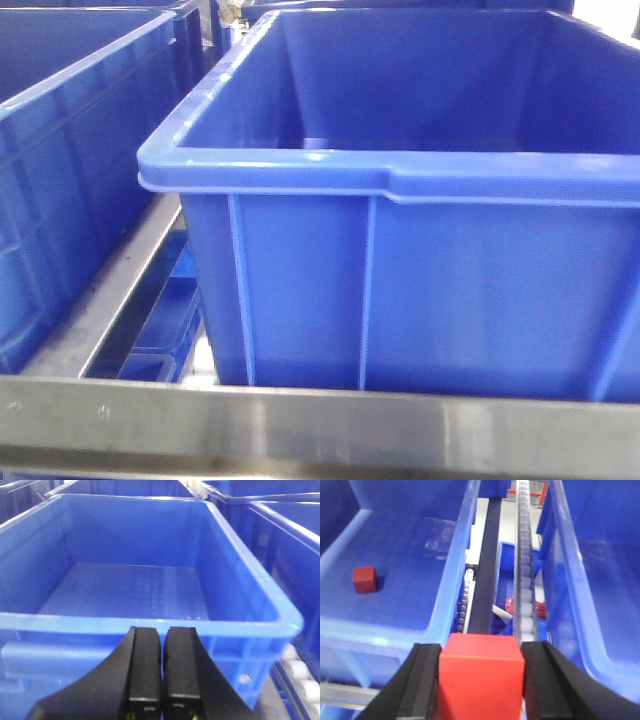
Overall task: Pick red cube and place on left shelf
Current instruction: 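Drive up to the shelf rack of blue bins, then move the right gripper with the red cube over a blue bin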
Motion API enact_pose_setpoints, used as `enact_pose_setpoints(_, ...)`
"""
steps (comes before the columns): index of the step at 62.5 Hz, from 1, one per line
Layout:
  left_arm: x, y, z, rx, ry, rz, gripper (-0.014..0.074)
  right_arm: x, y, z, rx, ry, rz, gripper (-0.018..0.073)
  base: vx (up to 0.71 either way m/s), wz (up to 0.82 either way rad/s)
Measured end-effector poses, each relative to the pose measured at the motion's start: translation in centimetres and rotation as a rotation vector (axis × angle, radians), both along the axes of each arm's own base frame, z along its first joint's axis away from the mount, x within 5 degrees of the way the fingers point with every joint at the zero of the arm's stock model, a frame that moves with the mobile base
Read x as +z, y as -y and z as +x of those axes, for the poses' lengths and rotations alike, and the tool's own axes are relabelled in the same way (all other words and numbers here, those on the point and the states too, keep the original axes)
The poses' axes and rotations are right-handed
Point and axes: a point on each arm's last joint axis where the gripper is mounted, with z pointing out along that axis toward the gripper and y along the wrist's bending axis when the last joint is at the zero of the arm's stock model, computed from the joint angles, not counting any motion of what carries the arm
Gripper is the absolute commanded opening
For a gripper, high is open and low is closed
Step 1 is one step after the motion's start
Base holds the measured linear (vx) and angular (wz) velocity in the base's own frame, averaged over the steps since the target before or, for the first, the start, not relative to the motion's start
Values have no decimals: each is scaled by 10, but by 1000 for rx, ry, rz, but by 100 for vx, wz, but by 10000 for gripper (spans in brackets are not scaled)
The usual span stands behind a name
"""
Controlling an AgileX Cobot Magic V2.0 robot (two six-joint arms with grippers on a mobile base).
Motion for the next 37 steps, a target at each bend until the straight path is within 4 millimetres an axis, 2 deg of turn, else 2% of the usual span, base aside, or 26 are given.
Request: enact_pose_setpoints(37, 0, 0, 0, 0, 0, 0, 102, 0, 0, 0, 0, 0, 0, 119, 4, 1)
